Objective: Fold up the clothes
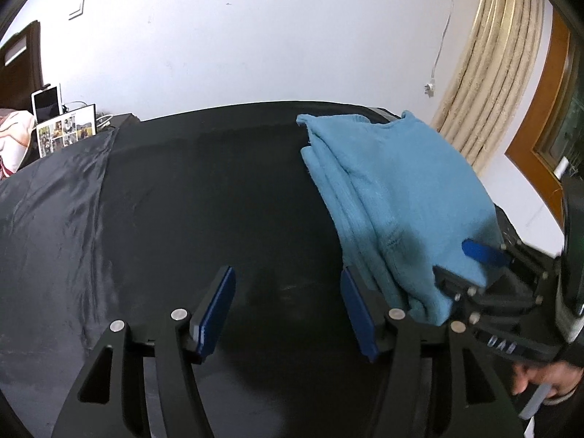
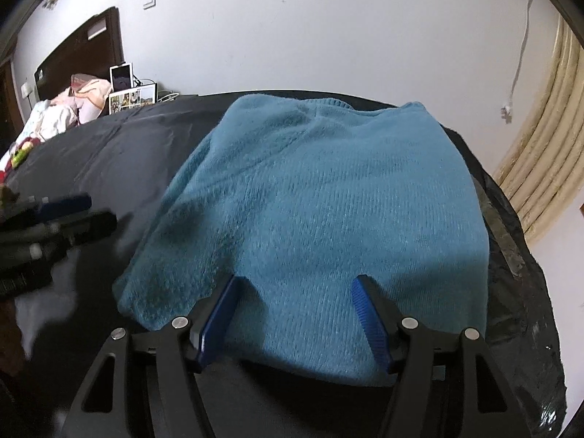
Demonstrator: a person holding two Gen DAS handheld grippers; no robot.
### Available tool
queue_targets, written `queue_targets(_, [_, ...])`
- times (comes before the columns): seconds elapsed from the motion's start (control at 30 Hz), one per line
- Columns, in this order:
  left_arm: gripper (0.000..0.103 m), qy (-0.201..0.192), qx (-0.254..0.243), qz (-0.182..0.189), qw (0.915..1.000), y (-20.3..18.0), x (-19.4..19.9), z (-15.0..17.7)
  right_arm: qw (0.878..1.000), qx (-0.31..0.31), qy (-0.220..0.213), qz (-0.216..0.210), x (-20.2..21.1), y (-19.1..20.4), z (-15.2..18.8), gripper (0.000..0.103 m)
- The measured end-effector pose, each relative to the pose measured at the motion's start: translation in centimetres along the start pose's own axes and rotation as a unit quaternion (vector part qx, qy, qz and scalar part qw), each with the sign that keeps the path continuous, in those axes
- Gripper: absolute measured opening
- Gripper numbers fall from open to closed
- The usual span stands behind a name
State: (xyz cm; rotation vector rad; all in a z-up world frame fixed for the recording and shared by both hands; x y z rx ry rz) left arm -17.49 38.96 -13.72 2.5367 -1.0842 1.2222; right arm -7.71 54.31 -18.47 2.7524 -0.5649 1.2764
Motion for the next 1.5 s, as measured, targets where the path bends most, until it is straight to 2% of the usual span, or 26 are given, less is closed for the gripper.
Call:
queue_targets(0.33, [0.076, 0.004, 0.030, -0.009, 0.9995, 1.9, -0.2, -0.1, 1.000, -0.017, -0.007, 0.005, -1.8, 0.0, -5.8, 0.067])
queue_targets(0.43, [0.076, 0.006, 0.037, -0.024, 0.9990, 2.8, -0.3, 0.0, 1.000, -0.007, 0.015, 0.013, -3.8, 0.3, -5.8, 0.067])
queue_targets(0.57, [0.076, 0.013, 0.050, -0.022, 0.9984, 3.2, -0.8, 0.1, 0.999, 0.023, 0.019, 0.021, -4.0, 1.7, -6.0, 0.067])
queue_targets(0.77, [0.076, 0.013, 0.023, -0.021, 0.9994, 1.8, -0.9, 0.4, 0.999, 0.040, -0.007, 0.032, -3.5, 2.1, -5.3, 0.067])
queue_targets(0.9, [0.076, 0.011, 0.014, -0.020, 0.9996, 1.3, -0.7, 0.4, 1.000, 0.016, -0.007, 0.002, -2.7, 0.9, -5.1, 0.067])
queue_targets(1.03, [0.076, 0.007, 0.002, -0.026, 0.9996, 0.7, -0.5, 0.4, 0.999, -0.018, -0.022, -0.037, -0.6, 0.0, -4.1, 0.080])
queue_targets(1.17, [0.078, 0.005, -0.011, -0.022, 0.9997, -0.2, -0.2, 0.4, 0.999, -0.015, -0.043, -0.004, 1.9, -0.7, -2.1, 0.083])
queue_targets(1.37, [0.081, 0.009, -0.032, -0.004, 0.9994, -2.7, 0.8, 0.6, 0.997, -0.070, -0.026, 0.008, 3.9, -3.9, 1.7, 0.083])
queue_targets(1.5, [0.082, 0.022, -0.043, -0.030, 0.9984, -3.6, 1.0, 0.8, 0.995, -0.096, -0.025, 0.016, 5.2, -5.6, 3.2, 0.085])
Point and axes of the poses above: each gripper's, at about its wrist camera, not at the fingertips, and x roughly against the way its jaws point, y to its left, z to its underside, the point moved 7 cm from there along -x, roughly the way its jaws point
